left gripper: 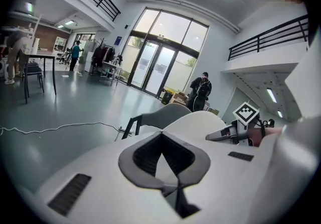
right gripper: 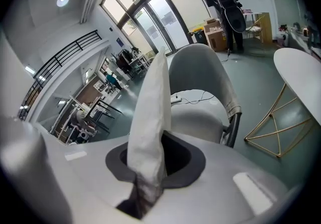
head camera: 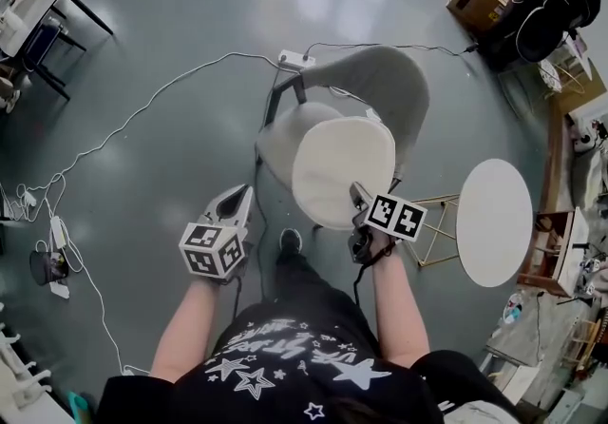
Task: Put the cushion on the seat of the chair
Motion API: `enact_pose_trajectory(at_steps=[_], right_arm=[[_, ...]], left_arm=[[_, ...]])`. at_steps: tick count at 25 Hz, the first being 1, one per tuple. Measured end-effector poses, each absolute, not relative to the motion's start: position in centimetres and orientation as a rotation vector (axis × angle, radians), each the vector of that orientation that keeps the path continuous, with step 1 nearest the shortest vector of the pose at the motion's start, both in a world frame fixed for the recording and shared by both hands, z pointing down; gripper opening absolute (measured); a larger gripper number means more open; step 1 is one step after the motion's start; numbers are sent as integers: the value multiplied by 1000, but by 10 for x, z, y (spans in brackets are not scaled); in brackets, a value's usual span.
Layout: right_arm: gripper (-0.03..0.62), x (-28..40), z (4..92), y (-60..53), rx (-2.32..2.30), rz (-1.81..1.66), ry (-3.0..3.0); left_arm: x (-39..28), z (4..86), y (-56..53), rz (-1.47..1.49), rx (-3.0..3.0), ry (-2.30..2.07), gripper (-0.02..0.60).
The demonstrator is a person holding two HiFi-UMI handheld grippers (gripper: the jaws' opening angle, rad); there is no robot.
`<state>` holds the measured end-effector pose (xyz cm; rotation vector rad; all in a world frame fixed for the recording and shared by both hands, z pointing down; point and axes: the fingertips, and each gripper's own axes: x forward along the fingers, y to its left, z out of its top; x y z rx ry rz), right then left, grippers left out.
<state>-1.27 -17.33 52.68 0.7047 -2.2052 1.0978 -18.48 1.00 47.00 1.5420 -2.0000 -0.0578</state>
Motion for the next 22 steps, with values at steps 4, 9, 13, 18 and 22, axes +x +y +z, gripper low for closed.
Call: enact_pose_trajectory(at_steps=[4,9,13,18,22], right_arm=[[57,-41,532,-202,735,1119,-2194],[57,-64,533,-237,734,1144,-2203],[57,-74,536,-253,749,1181,-2202],[57,-76,540,-258,756,1212,-2192],[57,-72,540,-260,807,1249,-2185]], left_arm=[[-210,471,-23,-40,1579,-1970,8],[-235,464,-65,-18,1597,-1976,8],[-247,457,-86,12,1619,-1971,6],[-255,457,-97,54,1632,-1952,8],[-263,462,-110,93,1680,-1905,8]])
